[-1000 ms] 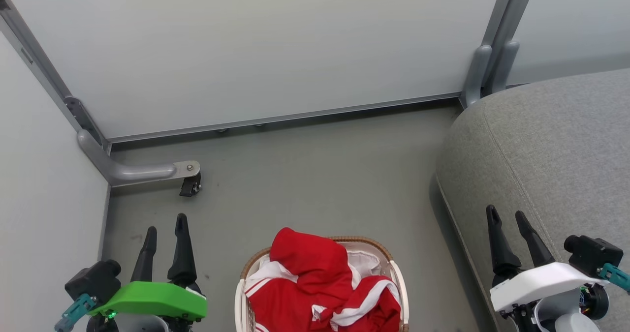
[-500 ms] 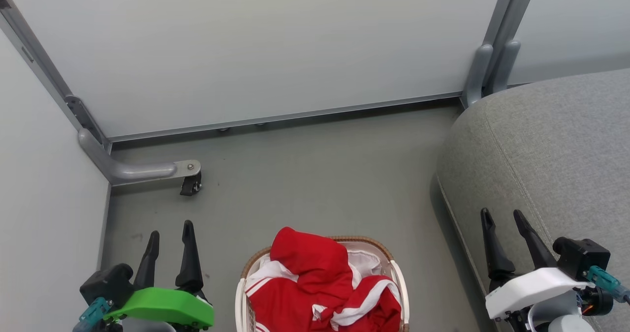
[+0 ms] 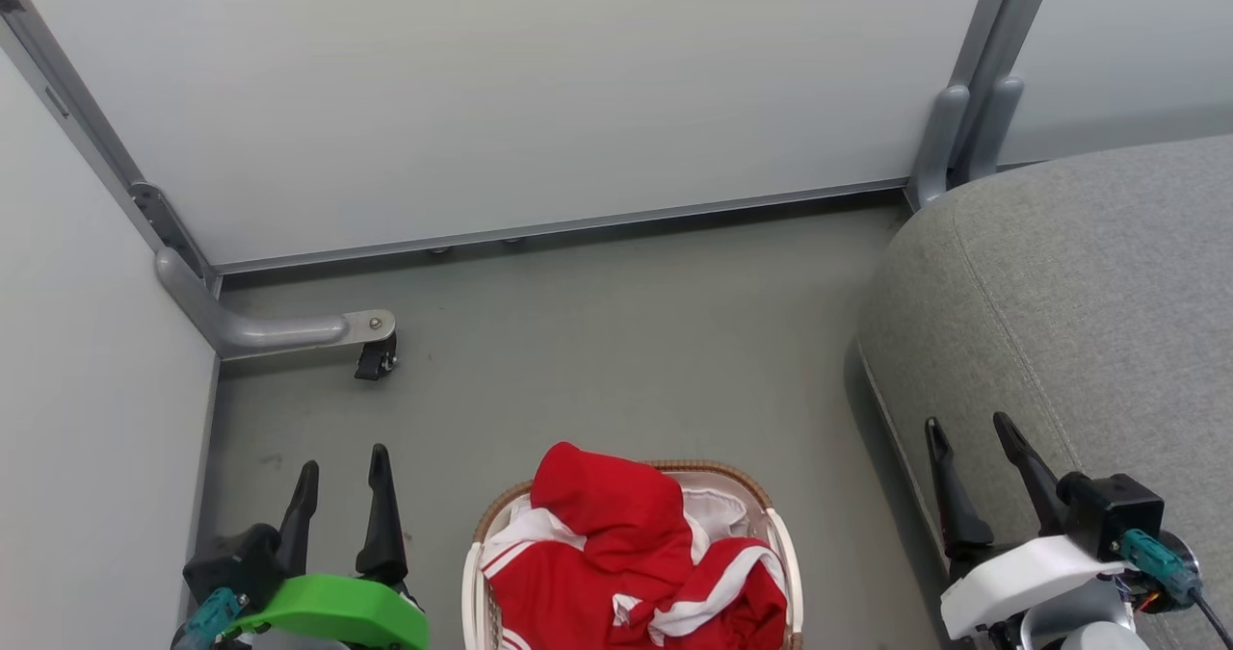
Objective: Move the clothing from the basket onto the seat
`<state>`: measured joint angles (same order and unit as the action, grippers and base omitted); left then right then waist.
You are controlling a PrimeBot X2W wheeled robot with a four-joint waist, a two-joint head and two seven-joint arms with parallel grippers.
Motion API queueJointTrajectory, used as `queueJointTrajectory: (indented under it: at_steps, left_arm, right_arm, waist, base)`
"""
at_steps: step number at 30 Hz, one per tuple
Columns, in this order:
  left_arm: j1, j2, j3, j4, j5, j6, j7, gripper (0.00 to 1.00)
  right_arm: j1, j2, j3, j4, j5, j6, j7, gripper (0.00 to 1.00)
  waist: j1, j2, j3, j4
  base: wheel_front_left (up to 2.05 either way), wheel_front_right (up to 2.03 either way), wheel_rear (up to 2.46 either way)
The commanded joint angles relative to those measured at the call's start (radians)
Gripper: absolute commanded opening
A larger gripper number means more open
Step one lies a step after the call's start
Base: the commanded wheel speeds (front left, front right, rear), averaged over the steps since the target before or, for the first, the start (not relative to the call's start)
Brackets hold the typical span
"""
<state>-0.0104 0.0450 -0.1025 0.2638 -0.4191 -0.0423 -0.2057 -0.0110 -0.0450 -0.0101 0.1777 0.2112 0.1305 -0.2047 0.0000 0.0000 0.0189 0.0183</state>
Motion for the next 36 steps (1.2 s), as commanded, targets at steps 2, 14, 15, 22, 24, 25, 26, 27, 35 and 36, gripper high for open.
queueJointTrajectory:
  at_steps: [2,14,15,22,24,25,26,27,35,36]
  left_arm:
    - [0.003,0.007,-0.004,0.005,0.027,0.007,-0.011,1.00]
    - [0.006,0.008,-0.019,0.030,0.106,0.014,-0.038,1.00]
    - [0.006,0.008,-0.020,0.031,0.109,0.015,-0.039,1.00]
    - [0.009,0.008,-0.029,0.044,0.151,0.016,-0.053,1.00]
    - [0.010,0.008,-0.032,0.046,0.163,0.017,-0.054,1.00]
    - [0.010,0.008,-0.034,0.047,0.167,0.017,-0.056,1.00]
    - [0.011,0.008,-0.035,0.048,0.171,0.018,-0.059,1.00]
    - [0.011,0.008,-0.036,0.050,0.175,0.017,-0.061,1.00]
    - [0.009,0.008,-0.037,0.057,0.173,0.013,-0.059,1.00]
    - [0.008,0.008,-0.037,0.058,0.172,0.012,-0.059,1.00]
  right_arm:
    - [0.007,-0.006,0.004,-0.005,-0.034,0.000,-0.012,1.00]
    - [0.013,-0.007,0.012,-0.003,-0.139,0.000,-0.039,1.00]
    - [0.013,-0.007,0.012,-0.003,-0.146,0.000,-0.041,1.00]
    - [0.016,-0.008,0.017,-0.004,-0.199,0.000,-0.054,1.00]
    - [0.017,-0.008,0.019,-0.005,-0.213,0.000,-0.056,1.00]
    - [0.018,-0.008,0.020,-0.006,-0.220,0.000,-0.058,1.00]
    - [0.018,-0.008,0.021,-0.006,-0.230,0.000,-0.061,1.00]
    - [0.019,-0.008,0.021,-0.007,-0.236,0.000,-0.062,1.00]
    - [0.018,-0.008,0.020,-0.005,-0.224,0.000,-0.062,1.00]
    - [0.018,-0.008,0.019,-0.004,-0.219,0.000,-0.062,1.00]
  waist:
    - [0.0000,0.0000,0.000,0.001]
    - [0.0000,0.0000,0.002,0.002]
    - [0.0000,0.0000,0.003,0.002]
    - [0.0000,0.0000,0.004,0.004]
    - [0.0000,0.0000,0.004,0.004]
    - [0.0000,0.0000,0.005,0.004]
    - [0.0000,0.0000,0.005,0.004]
    - [0.0000,0.0000,0.005,0.004]
    - [0.0000,0.0000,0.006,0.003]
    - [0.0000,0.0000,0.006,0.002]
  base:
    - [0.00,0.00,0.00]
    - [0.00,0.00,0.00]
    - [0.00,0.00,0.00]
    - [0.00,0.00,0.00]
    - [0.00,0.00,0.00]
    - [0.00,0.00,0.00]
    - [0.00,0.00,0.00]
    - [0.00,0.00,0.00]
    - [0.00,0.00,0.00]
    - [0.00,0.00,0.00]
